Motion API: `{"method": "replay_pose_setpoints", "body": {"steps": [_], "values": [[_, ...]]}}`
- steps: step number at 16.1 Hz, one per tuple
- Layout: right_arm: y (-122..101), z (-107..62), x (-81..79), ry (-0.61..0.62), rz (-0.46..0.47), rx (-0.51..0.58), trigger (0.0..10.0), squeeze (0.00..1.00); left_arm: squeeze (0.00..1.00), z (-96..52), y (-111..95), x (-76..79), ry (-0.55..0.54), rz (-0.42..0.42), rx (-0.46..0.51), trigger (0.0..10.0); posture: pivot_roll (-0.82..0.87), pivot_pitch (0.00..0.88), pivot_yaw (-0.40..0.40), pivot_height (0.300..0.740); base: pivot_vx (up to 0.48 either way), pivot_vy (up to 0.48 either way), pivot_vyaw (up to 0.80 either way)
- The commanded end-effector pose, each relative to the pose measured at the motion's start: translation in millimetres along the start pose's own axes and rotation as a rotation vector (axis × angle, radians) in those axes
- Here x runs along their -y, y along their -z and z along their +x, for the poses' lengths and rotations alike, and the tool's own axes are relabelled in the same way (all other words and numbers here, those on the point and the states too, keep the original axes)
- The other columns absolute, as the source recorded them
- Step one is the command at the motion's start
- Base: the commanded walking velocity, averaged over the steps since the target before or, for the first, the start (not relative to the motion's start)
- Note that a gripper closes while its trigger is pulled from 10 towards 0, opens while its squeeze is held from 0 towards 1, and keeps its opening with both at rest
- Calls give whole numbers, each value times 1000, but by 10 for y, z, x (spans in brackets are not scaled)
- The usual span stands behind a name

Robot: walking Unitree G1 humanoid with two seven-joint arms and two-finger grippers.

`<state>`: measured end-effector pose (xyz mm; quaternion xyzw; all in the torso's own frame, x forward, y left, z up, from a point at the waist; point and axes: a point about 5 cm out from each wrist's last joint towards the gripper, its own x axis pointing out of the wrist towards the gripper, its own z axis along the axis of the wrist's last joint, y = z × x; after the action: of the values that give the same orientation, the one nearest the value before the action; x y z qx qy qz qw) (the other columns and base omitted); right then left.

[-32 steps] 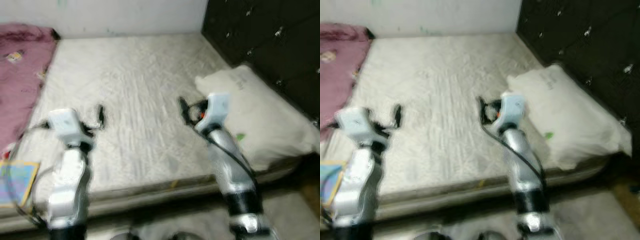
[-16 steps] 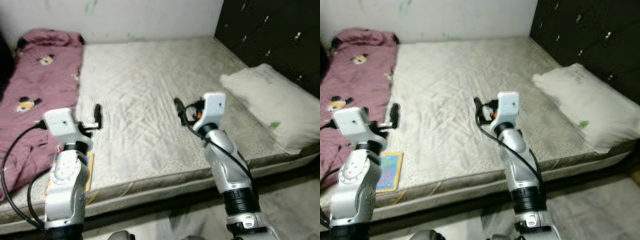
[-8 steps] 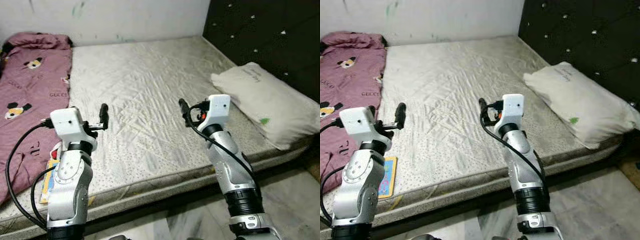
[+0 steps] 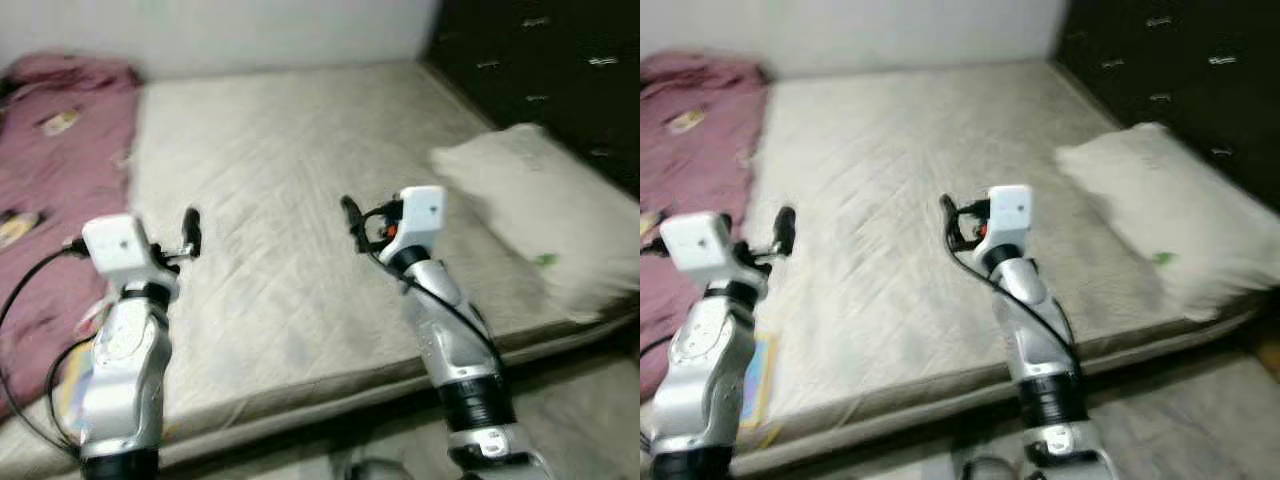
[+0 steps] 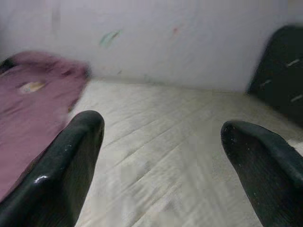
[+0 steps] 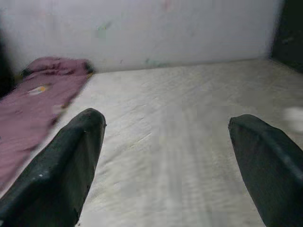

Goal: Clean up the room

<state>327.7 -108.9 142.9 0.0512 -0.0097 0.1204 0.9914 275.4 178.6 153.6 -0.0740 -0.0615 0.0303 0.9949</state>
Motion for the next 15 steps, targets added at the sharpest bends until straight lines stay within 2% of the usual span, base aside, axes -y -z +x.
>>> {"method": "replay_pose_setpoints", "body": {"steps": [1, 4, 15], "values": [[21, -11, 32, 11, 9, -8, 10000, 0, 0, -42, 59, -21, -12, 18, -31, 10000, -64, 0, -8, 740, 0, 0, 0], [33, -12, 42, 15, 11, -12, 10000, 0, 0, -41, 70, -28, -15, 10, -36, 10000, -64, 0, -8, 740, 0, 125, 0], [69, 3, 43, 4, 6, -39, 10000, 0, 0, -30, 84, -34, -29, -2, -47, 10000, -67, 0, -9, 740, 0, 480, -53]]}}
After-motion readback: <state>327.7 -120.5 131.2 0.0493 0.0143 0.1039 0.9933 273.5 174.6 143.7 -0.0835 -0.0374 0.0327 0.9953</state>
